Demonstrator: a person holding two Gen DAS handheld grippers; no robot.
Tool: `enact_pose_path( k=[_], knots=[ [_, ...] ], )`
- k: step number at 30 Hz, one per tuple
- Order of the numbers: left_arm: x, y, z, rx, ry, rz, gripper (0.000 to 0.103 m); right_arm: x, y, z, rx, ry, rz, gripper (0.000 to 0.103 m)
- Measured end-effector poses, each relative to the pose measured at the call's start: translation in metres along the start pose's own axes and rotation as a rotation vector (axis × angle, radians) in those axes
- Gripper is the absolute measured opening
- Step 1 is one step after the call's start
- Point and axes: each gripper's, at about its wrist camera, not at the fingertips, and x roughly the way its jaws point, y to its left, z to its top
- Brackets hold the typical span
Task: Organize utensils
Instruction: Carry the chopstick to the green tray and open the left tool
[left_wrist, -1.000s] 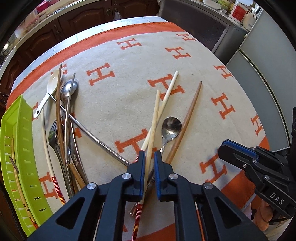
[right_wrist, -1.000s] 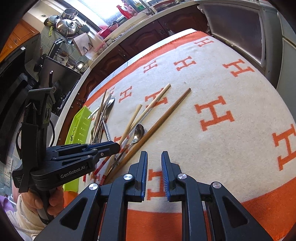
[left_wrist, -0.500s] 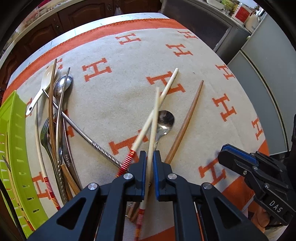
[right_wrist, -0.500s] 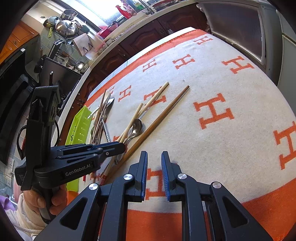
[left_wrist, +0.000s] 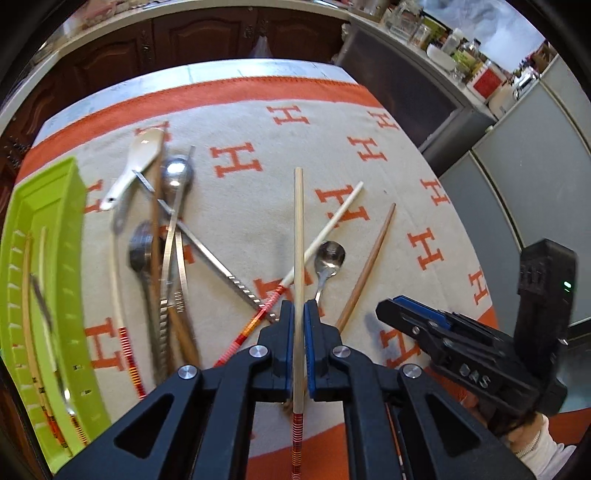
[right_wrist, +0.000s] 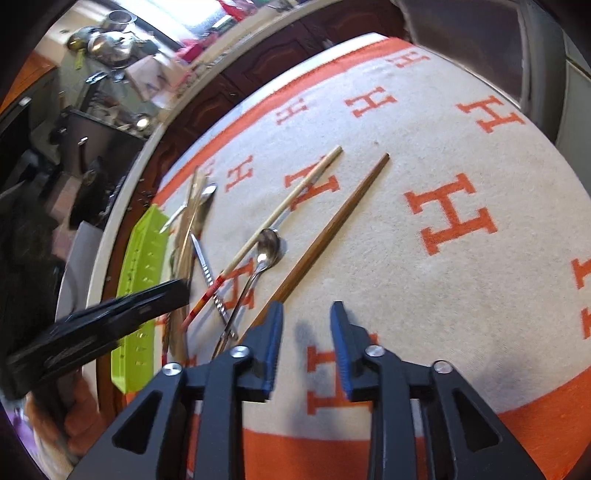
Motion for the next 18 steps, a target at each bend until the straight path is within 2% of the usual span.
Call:
enact_pose_path(
  k=[4,8,12,16,18],
  knots=[
    [-0.037,0.029,0.000,-0.059,-0.060,0.032,0.003,0.011,0.013,0.012,0.008,-0.004,-0.056,0.032],
    [-0.080,0.066,0.002,-0.122,-0.136,0.098,0.003,0.024,0.033,0.022,0.000,-0.009,-0.144,0.032],
    [-0.112,0.105,0.003,-0.172,-0.197,0.187,0.003,0.038,0.060,0.027,-0.075,-0.023,-0.289,0.032],
    [-0.117,0.135,0.002,-0.206,-0.204,0.259,0.003,0.051,0.084,0.024,-0.170,-0.030,-0.428,0.032],
    [-0.114,0.148,0.000,-0.218,-0.202,0.289,0.003,0.055,0.090,0.021,-0.204,-0.039,-0.474,0.028]
  ],
)
